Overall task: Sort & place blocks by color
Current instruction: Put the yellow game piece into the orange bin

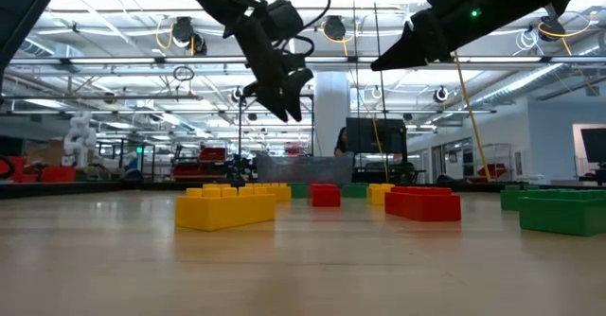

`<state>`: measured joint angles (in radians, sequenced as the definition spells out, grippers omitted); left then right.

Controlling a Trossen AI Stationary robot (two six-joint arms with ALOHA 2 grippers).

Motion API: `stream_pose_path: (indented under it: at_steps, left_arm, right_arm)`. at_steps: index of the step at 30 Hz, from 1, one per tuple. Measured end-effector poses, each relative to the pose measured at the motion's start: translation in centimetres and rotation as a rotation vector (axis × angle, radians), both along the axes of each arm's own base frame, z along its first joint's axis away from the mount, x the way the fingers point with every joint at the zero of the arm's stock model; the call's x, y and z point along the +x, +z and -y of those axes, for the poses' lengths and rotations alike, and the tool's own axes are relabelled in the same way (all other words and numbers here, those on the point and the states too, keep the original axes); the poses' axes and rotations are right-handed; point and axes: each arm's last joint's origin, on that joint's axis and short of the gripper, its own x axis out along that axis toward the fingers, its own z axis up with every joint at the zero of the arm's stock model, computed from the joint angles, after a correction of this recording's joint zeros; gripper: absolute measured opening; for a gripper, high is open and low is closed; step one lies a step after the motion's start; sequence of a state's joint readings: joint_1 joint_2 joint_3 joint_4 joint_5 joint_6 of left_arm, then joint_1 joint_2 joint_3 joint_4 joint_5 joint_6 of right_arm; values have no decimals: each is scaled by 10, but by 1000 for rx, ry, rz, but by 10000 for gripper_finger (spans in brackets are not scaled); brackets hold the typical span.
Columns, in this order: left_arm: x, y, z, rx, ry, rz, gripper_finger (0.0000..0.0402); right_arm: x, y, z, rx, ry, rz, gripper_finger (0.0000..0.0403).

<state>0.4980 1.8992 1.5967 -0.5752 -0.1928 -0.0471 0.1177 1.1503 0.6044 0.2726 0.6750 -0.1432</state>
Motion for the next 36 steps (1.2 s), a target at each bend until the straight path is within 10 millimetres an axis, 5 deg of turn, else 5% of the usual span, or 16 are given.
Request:
stream_pose_path:
  at_steps: [10,16,22,30,36]
  left_arm:
    - [0,3,8,-31,-18,-1,290]
    - [3,12,40,-134,-73,15,279]
    - [1,-2,84,-183,-254,-242,253]
    - [-2,-9,122,-326,-103,-314,233]
    - [4,-17,130,-396,62,-248,232]
  right_arm:
    - [0,0,0,0,0,0,233]
    - [-1,-1,0,-2,0,-18,233]
    - [-1,-2,0,-2,0,-22,233]
    - [0,-1,0,-2,0,-15,233]
    - [-1,-1,0,4,-1,-13,233]
